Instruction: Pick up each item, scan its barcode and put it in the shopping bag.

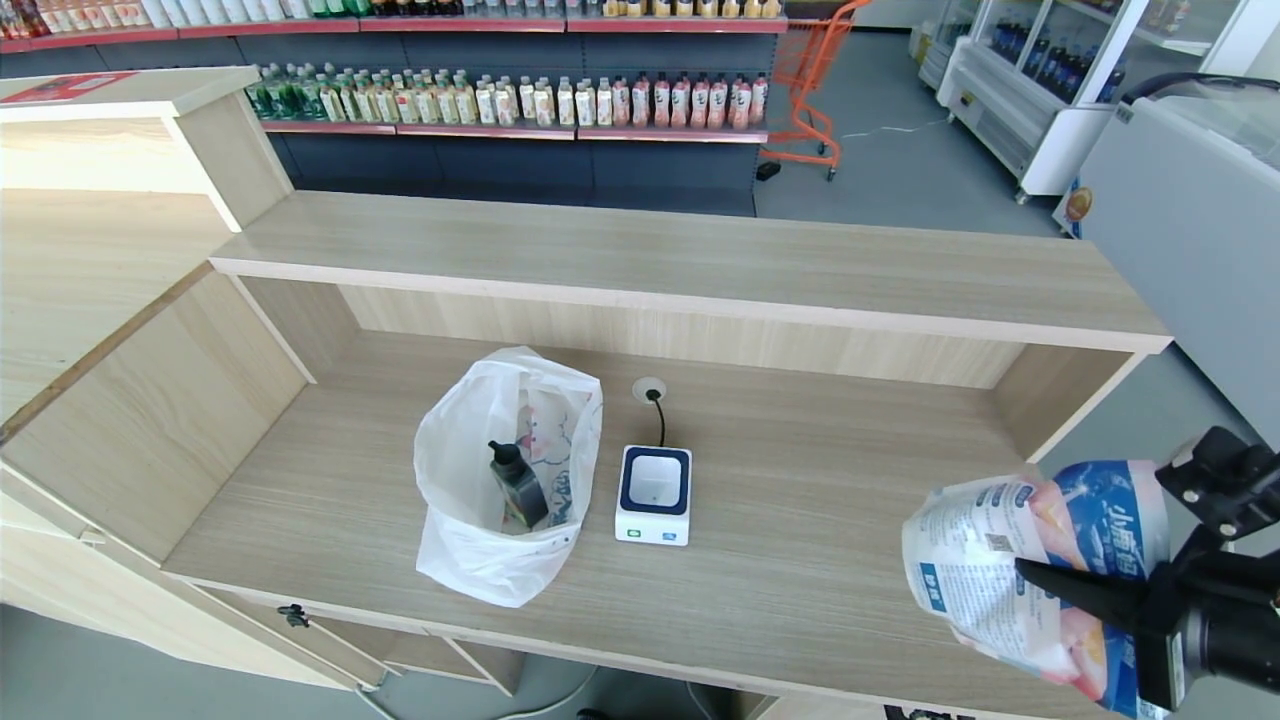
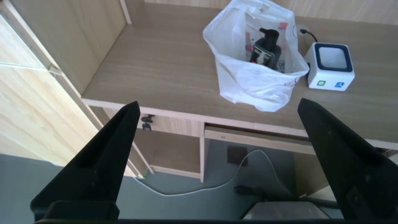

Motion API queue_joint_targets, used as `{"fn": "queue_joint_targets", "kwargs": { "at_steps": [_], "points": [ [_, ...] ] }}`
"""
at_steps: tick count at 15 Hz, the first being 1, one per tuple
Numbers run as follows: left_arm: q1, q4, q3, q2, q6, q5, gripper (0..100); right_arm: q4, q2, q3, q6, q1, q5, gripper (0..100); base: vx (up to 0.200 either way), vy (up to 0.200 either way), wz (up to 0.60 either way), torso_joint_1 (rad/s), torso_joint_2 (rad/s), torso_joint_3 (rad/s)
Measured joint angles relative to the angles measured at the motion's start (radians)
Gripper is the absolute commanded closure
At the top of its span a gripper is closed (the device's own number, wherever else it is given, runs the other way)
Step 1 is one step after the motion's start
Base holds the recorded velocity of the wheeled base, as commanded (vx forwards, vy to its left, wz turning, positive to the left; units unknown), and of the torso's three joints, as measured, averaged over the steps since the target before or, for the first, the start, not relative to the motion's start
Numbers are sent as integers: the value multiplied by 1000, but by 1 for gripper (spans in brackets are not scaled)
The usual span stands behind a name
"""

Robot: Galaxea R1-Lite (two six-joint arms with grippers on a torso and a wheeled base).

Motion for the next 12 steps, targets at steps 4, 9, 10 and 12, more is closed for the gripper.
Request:
{"fn": "queue_joint_targets", "kwargs": {
  "at_steps": [4,9,10,12],
  "points": [
    [0,0,0,0,0,0,0,-2,-6,-3,60,0,19,100,0,200,0,10,5,-1],
    [0,0,0,0,1,-1,0,-1,14,-6,70,-12,21,100,0,200,0,-1,0,2],
    [0,0,0,0,2,0,0,-3,25,-14,70,-24,27,100,0,200,0,-7,2,2],
    [0,0,0,0,2,0,0,-3,57,-37,69,-54,40,100,0,100,0,1,4,-4]
  ]
}}
